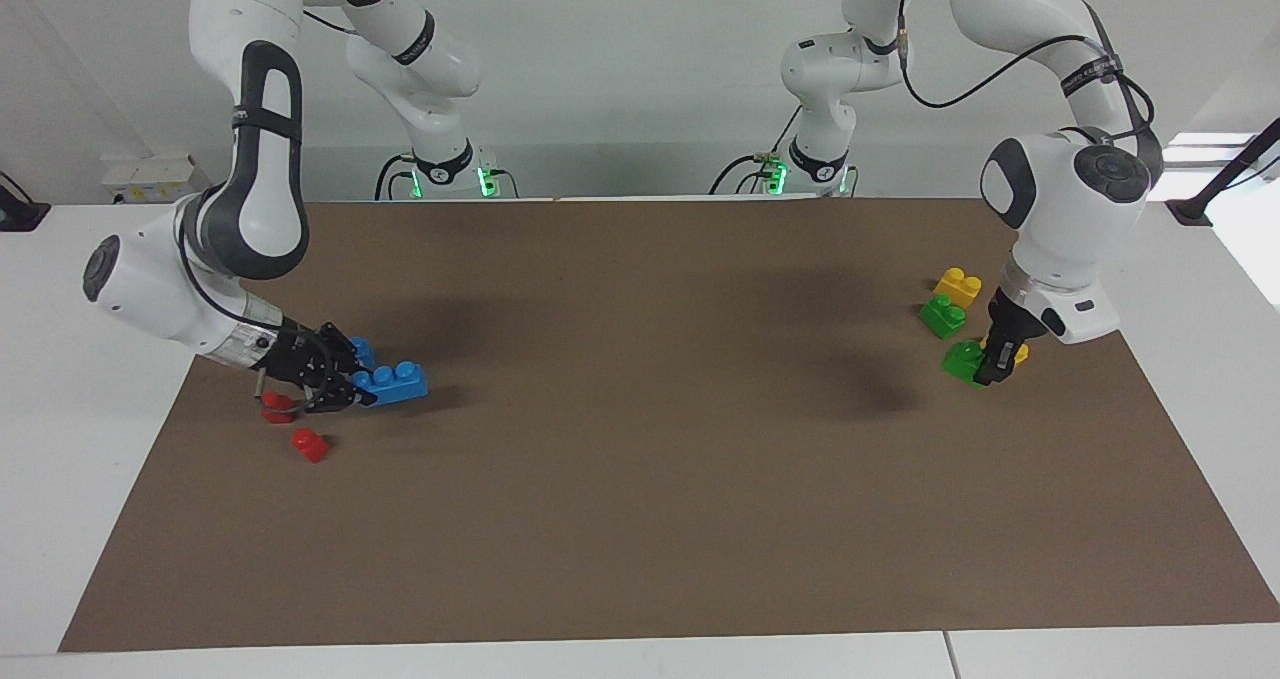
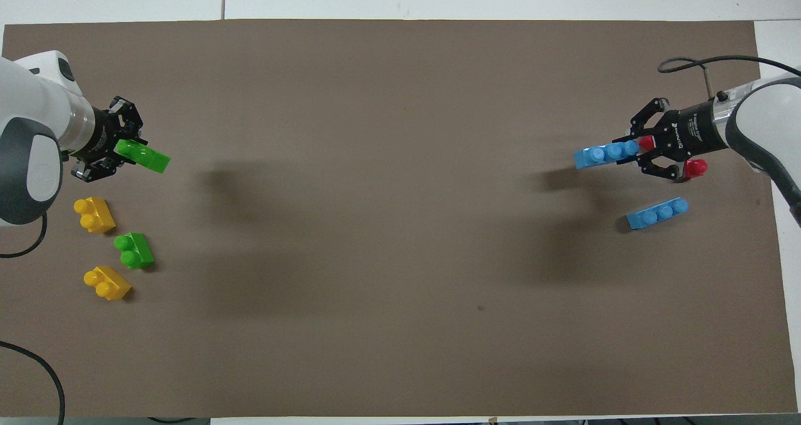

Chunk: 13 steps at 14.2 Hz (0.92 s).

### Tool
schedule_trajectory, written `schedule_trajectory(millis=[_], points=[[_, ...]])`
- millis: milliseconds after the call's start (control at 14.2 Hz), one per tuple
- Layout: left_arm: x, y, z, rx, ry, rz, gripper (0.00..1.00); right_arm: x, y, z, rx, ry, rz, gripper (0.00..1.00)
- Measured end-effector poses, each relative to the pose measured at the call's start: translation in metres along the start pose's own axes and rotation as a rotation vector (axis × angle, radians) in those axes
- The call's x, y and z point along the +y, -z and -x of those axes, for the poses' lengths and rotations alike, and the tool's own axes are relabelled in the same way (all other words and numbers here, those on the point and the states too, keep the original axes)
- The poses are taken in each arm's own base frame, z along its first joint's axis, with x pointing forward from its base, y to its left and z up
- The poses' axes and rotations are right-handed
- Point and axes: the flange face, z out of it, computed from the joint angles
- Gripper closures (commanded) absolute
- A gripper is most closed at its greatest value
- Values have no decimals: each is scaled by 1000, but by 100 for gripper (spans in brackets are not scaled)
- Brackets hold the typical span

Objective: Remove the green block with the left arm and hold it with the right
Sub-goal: 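Carry the green brick toward the green bricks while the right gripper carries the blue brick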

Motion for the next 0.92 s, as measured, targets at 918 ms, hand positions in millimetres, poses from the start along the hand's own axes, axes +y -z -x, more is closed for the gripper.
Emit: schedule_trajectory(millis=[918], points=[[-45,-71,-5,72,-135,52,100,23,-29,-49,47,3,-40,100]])
